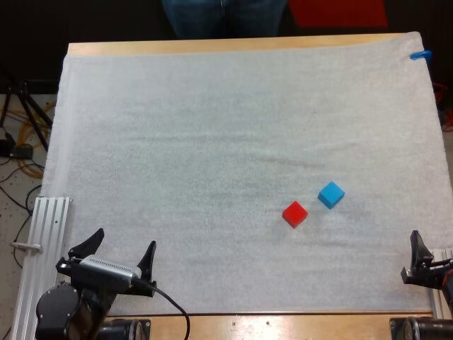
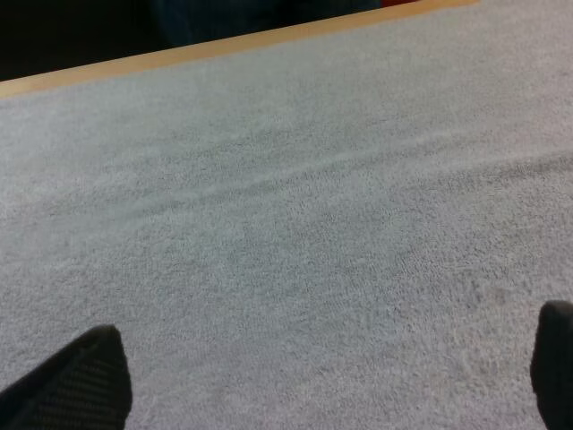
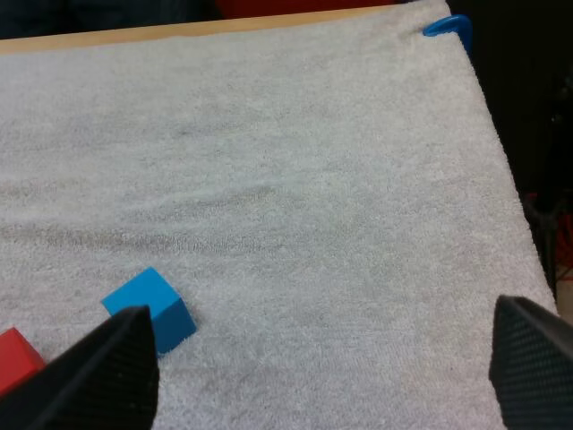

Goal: Stack red cube on blue cube

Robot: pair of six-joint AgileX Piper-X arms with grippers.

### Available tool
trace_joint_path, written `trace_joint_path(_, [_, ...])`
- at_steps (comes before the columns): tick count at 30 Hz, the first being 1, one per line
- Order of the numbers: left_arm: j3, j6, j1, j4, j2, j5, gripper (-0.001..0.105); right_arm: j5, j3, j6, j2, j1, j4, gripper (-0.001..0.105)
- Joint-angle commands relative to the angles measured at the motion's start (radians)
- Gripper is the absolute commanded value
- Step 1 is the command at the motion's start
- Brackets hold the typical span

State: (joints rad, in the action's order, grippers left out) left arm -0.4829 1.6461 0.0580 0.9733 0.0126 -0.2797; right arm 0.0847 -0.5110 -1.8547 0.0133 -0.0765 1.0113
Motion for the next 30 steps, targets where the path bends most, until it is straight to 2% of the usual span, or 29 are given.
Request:
trace_joint_path(1, [-0.006, 0.014, 0.000, -0.008, 0.139, 0.000, 0.087, 0.003, -0.003, 0.001, 0.037, 0.003, -0.004, 0.074])
trace_joint_path(20, [-0.006, 0.014, -0.010, -0.008, 0.139, 0.000, 0.087, 0.003, -0.003, 0.001, 0.037, 0.003, -0.004, 0.074])
trace_joint_path(25, [-0.006, 0.014, -0.062, -0.008, 0.129, -0.003, 0.087, 0.013, -0.006, -0.004, 0.035, 0.003, -0.006, 0.074])
trace_joint_path(30, [-0.042, 0.014, -0.169, -0.006, 0.065, -0.061, 0.087, 0.028, -0.069, -0.010, -0.018, 0.003, 0.019, 0.074])
